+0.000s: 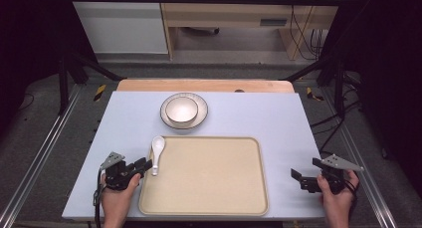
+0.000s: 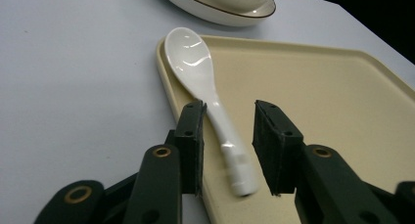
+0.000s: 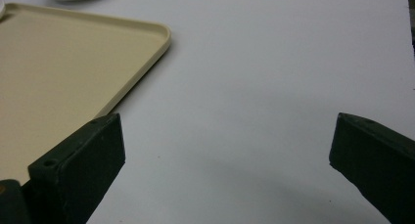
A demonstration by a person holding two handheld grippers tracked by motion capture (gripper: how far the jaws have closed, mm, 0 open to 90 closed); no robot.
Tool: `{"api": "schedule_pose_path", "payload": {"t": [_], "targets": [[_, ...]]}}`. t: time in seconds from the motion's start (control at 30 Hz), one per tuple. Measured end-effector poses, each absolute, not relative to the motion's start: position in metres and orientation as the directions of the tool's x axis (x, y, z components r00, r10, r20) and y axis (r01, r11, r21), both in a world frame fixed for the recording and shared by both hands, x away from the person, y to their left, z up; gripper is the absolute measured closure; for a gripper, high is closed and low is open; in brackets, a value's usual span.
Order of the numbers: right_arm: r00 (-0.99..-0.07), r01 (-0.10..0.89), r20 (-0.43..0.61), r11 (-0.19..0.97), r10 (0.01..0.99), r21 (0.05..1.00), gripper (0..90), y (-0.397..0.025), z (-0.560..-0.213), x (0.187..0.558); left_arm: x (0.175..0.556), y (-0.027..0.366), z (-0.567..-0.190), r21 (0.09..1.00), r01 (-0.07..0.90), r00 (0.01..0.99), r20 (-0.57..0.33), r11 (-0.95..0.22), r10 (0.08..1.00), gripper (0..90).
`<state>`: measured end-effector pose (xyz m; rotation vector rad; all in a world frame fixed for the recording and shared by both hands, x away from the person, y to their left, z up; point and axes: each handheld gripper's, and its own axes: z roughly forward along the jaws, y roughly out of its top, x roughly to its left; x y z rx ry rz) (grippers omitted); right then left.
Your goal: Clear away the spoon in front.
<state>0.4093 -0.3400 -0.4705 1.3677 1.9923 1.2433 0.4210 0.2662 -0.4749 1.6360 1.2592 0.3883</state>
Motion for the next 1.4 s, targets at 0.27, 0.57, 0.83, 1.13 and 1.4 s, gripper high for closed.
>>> {"api": "schedule_pose_path", "payload": {"t": [0.27,0.57,0.83,1.13,1.4], "targets": [[-0.43,0.521,0.134,0.125,0.893,0.844,0.5,-0.339,-0.472,0.41,0.42,0.274,-0.471,0.856,0.516,0.407,-0.278,0.033,0.87,58.3],[-0.431,0.52,0.132,0.126,0.893,0.845,0.5,-0.337,-0.471,0.41,0.431,0.258,-0.465,0.853,0.522,0.456,-0.301,0.022,0.838,90.0],[-0.427,0.522,0.137,0.12,0.894,0.844,0.5,-0.337,-0.471,0.409,0.45,0.232,-0.467,0.835,0.549,0.479,-0.287,-0.029,0.829,90.0],[-0.43,0.527,0.139,0.123,0.892,0.841,0.5,-0.336,-0.473,0.411,0.471,0.2,-0.464,0.801,0.586,0.502,-0.241,-0.122,0.831,90.0],[-0.429,0.525,0.14,0.12,0.892,0.843,0.5,-0.337,-0.472,0.41,0.478,0.181,-0.469,0.771,0.611,0.535,-0.238,-0.178,0.81,90.0]]}}
